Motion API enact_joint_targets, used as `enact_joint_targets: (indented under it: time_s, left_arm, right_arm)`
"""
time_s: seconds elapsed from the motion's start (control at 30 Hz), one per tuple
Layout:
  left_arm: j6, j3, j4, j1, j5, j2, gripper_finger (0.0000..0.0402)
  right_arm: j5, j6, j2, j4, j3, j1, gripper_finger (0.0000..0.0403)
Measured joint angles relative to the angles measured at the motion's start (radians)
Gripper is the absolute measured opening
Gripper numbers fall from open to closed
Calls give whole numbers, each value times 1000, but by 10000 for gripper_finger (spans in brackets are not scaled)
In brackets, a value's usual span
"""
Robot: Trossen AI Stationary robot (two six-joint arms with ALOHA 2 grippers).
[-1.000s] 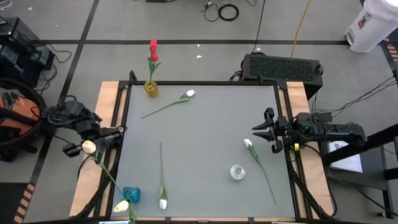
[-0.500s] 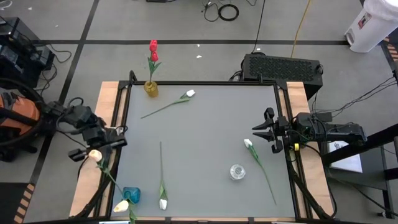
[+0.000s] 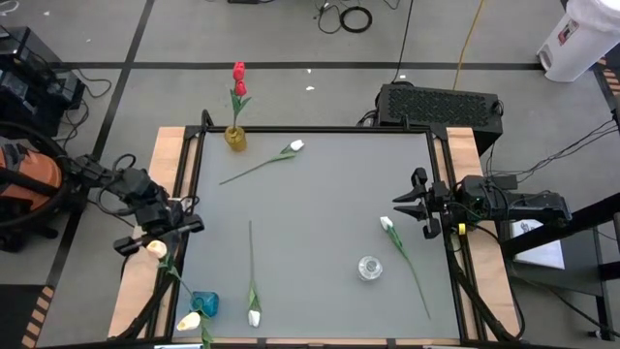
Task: Sort flowers into vase by color
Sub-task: Put the yellow tulip into the blue vase
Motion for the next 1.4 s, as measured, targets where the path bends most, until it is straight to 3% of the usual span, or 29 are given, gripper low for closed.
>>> enact_joint_targets:
  time_s: [1.07,1.4]
  left_arm:
    - [-9,0,-134,-1,0,39,10]
    - [-8,0,-134,-1,-22,39,63]
  right_arm:
    - [0,0,0,0,0,0,84]
    - [0,0,0,0,0,0,84]
